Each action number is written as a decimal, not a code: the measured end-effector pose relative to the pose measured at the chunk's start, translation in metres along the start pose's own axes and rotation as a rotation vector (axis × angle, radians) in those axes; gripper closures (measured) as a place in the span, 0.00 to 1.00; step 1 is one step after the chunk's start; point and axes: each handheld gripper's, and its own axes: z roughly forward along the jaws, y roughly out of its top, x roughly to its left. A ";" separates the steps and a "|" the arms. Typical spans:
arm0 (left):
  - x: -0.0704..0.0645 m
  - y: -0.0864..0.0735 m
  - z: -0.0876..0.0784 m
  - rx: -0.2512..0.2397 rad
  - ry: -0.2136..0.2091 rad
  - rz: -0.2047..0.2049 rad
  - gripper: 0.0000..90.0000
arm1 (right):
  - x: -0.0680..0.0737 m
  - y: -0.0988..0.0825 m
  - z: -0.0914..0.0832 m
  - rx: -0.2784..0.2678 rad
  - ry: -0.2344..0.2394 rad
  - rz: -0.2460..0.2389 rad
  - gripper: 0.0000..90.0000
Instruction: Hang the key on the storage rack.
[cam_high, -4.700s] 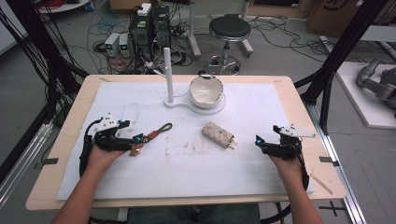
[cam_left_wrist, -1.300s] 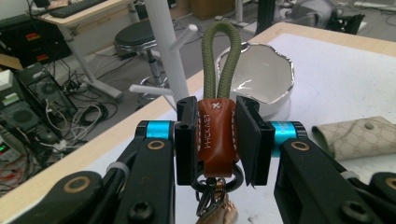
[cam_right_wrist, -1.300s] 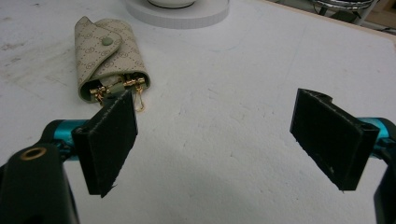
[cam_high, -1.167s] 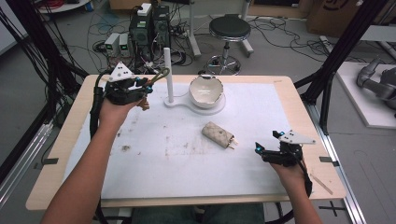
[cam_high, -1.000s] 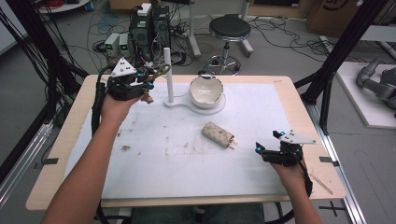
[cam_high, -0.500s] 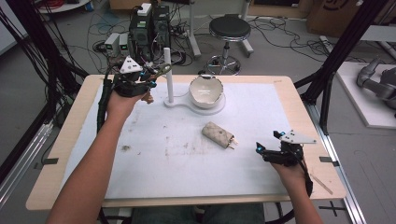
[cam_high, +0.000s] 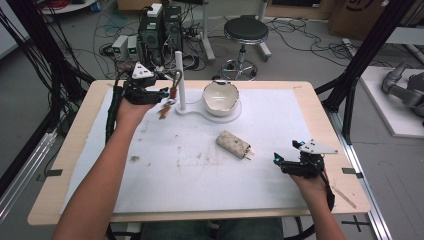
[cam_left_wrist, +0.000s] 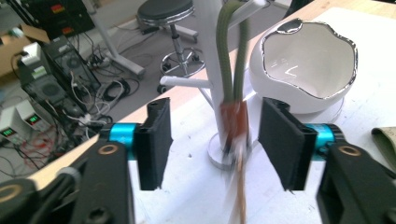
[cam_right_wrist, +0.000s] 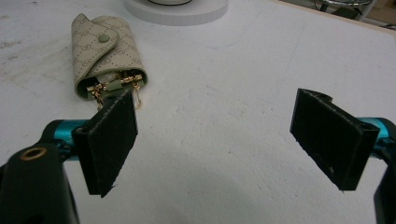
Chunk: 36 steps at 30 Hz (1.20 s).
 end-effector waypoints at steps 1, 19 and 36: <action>0.000 -0.001 0.000 0.000 -0.005 -0.006 0.45 | 0.000 0.000 0.000 0.000 0.000 0.000 0.17; -0.014 -0.040 -0.026 -0.049 -0.097 -0.043 0.29 | 0.005 0.004 0.004 -0.001 0.014 -0.013 0.17; -0.023 -0.088 -0.047 -0.084 -0.133 -0.095 0.21 | 0.007 0.006 0.008 0.002 0.016 -0.016 0.17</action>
